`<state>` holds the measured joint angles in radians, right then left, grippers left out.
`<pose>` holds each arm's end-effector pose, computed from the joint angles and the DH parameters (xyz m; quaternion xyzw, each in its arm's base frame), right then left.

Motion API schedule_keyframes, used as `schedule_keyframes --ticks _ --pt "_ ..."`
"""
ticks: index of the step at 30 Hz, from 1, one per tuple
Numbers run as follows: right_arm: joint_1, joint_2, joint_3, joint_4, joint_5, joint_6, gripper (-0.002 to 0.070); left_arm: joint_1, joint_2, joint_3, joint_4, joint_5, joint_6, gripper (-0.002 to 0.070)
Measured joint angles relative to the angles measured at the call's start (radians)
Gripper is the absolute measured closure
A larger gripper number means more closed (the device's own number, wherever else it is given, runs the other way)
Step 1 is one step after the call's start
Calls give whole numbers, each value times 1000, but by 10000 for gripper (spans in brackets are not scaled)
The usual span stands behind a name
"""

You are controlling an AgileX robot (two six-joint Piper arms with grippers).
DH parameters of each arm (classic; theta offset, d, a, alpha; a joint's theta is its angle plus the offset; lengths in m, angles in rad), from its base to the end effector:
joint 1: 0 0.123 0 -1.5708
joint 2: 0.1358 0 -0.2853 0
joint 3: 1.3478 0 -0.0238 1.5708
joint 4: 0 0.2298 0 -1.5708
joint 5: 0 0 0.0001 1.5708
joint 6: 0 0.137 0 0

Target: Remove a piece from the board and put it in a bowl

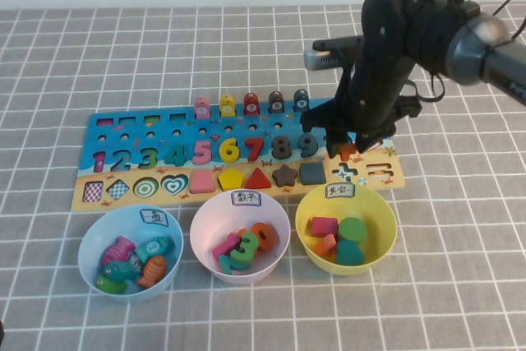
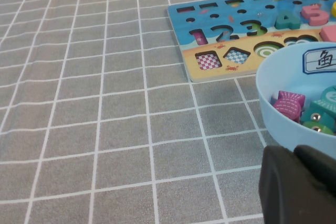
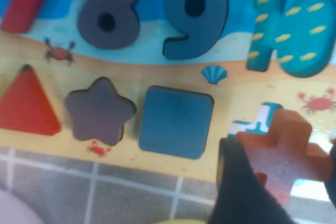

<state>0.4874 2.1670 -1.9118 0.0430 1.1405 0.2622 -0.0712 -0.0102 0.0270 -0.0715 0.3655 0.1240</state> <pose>0.4010 0.2186 0.1880 -0.1051 0.9856 0.0670 0.1141 0.0751 -0.0089 0.1588 0.0591 0.8009 -0.0144 0.5957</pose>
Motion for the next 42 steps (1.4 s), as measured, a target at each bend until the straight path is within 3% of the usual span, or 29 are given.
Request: schedule_keyframes --ticks 10,19,25,31,42 --pt "25 -137 52 -31 50 0 377 0 0 0 0 0 0 673" --pt "117 -490 508 -23 -260 0 377 0 0 0 0 0 0 673" --pt "177 -661 780 38 -359 0 377 0 0 0 0 0 0 673" --pt "190 -710 924 101 -397 0 377 0 0 0 0 0 0 673" --pt "190 -714 1011 115 -588 0 377 0 0 0 0 0 0 673"
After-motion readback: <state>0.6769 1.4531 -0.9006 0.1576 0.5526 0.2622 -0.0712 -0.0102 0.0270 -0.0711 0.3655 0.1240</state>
